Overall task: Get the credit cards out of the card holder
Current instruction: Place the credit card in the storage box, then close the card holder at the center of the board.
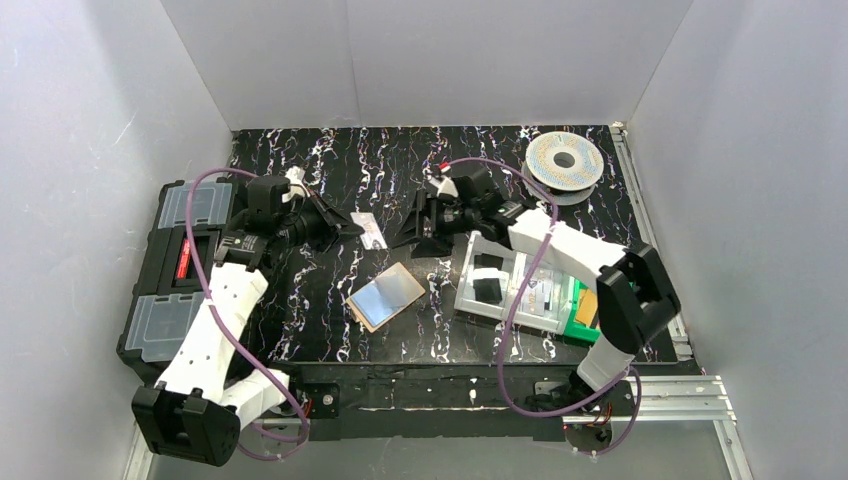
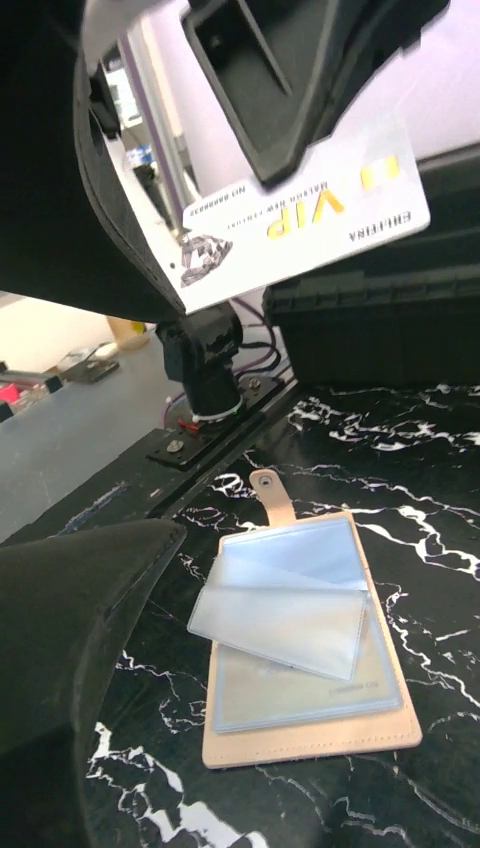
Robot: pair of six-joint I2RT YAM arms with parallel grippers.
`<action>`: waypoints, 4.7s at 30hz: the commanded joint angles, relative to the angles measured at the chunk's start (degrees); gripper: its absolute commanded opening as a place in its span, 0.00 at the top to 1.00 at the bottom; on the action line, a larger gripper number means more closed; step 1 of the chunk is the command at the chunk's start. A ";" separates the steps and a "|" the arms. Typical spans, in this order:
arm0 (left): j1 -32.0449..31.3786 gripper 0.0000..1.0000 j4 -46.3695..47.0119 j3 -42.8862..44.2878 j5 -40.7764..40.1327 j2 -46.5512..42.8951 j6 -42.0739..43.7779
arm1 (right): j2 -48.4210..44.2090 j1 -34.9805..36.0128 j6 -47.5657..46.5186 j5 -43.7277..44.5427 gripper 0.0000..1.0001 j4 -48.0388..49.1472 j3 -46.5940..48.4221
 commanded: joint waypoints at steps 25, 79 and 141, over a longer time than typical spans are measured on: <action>-6.68 1.00 36.84 -7.01 26.53 11.54 -16.88 | -14.24 -6.46 17.27 -4.91 0.78 26.84 -16.17; -10.32 0.02 -0.92 6.73 6.40 17.15 5.72 | -29.10 -14.76 -10.60 61.30 0.99 -48.90 -13.92; -10.31 0.02 -10.29 -4.79 -12.04 7.81 5.16 | -20.67 -4.59 -19.95 33.17 0.02 -34.18 0.31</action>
